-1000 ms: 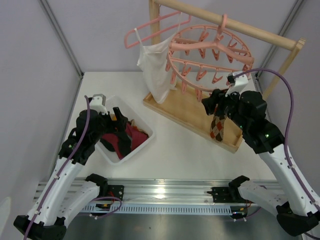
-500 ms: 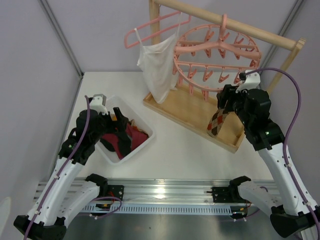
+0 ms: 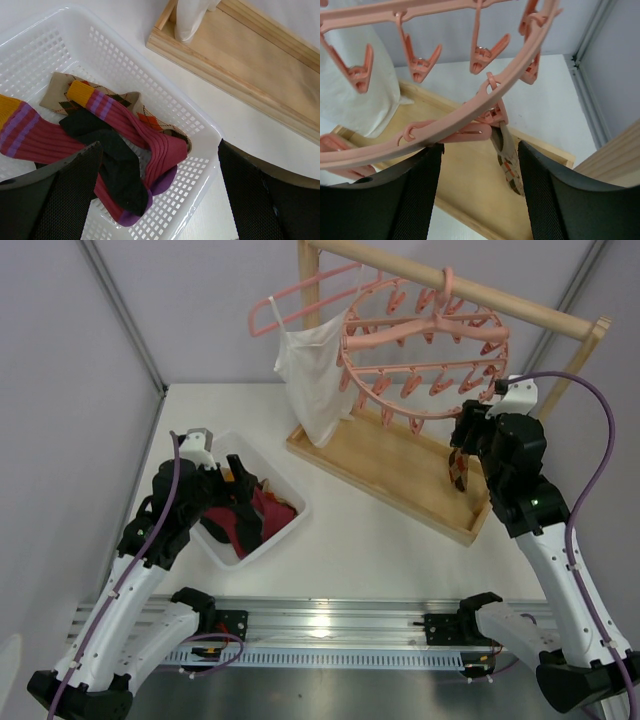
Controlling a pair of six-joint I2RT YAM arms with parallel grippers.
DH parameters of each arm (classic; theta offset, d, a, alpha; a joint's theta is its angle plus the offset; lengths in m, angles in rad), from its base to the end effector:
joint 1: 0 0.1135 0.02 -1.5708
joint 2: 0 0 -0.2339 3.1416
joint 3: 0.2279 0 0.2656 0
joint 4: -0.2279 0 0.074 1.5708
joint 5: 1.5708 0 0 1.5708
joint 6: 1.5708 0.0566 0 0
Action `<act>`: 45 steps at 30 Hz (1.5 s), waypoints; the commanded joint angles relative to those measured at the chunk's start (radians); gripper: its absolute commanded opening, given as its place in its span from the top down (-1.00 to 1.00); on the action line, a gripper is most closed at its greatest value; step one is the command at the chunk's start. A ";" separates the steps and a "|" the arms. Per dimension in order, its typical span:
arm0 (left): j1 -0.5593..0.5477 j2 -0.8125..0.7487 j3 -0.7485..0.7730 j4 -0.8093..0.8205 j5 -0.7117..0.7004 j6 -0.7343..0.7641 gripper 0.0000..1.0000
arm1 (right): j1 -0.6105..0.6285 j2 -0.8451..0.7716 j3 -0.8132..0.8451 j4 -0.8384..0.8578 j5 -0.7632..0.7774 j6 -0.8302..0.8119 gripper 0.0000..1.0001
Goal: Clip the socks to the hanger
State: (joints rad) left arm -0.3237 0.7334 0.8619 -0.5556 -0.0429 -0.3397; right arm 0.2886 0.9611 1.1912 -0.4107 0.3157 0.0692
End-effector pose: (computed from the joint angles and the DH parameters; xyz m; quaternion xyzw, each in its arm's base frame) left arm 0.2036 -0.0658 0.3087 -0.0183 0.8406 -0.1591 0.5174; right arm 0.2447 0.0543 0.3997 0.0170 0.7649 -0.0062 0.6439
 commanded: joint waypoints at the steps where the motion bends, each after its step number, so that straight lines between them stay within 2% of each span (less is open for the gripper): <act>1: 0.012 0.003 -0.012 0.033 0.026 -0.007 -0.99 | -0.008 -0.035 0.001 0.104 0.083 0.000 -0.31; 8: 0.012 0.003 -0.012 0.037 0.035 -0.007 -0.99 | -0.008 -0.045 0.001 0.093 0.117 0.023 -0.30; 11: 0.012 0.001 -0.012 0.039 0.035 -0.007 -0.99 | -0.008 -0.074 0.001 0.090 0.065 0.029 -0.30; 15: 0.012 0.003 -0.014 0.042 0.035 -0.007 -0.99 | -0.009 -0.125 0.001 0.073 -0.061 0.026 -0.30; 23: 0.012 0.008 -0.017 0.049 0.072 -0.007 -0.99 | -0.008 -0.185 0.018 0.032 -0.458 0.032 -0.31; 27: 0.012 -0.005 -0.023 0.091 0.138 -0.012 -0.99 | -0.006 -0.164 0.030 -0.013 -0.556 0.037 -0.30; 31: 0.012 -0.006 -0.026 0.155 0.256 -0.073 -0.99 | -0.006 -0.142 -0.004 -0.020 -0.541 0.046 -0.29; 35: -0.009 0.035 0.058 0.217 0.334 -0.104 -0.99 | -0.006 -0.125 -0.064 0.010 -0.468 0.052 -0.29; 42: -0.124 0.182 0.268 0.318 0.310 -0.107 -0.99 | -0.008 -0.061 -0.094 0.036 -0.314 0.070 -0.29; 45: -0.173 0.268 0.349 0.348 0.275 -0.088 -0.99 | -0.011 -0.062 -0.088 0.044 -0.202 0.090 -0.29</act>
State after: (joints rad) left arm -0.4610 0.9493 1.1137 -0.2993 0.2466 -0.4278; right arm 0.2829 0.9150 1.0904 -0.4137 -0.0185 0.1337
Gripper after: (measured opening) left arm 0.994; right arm 0.643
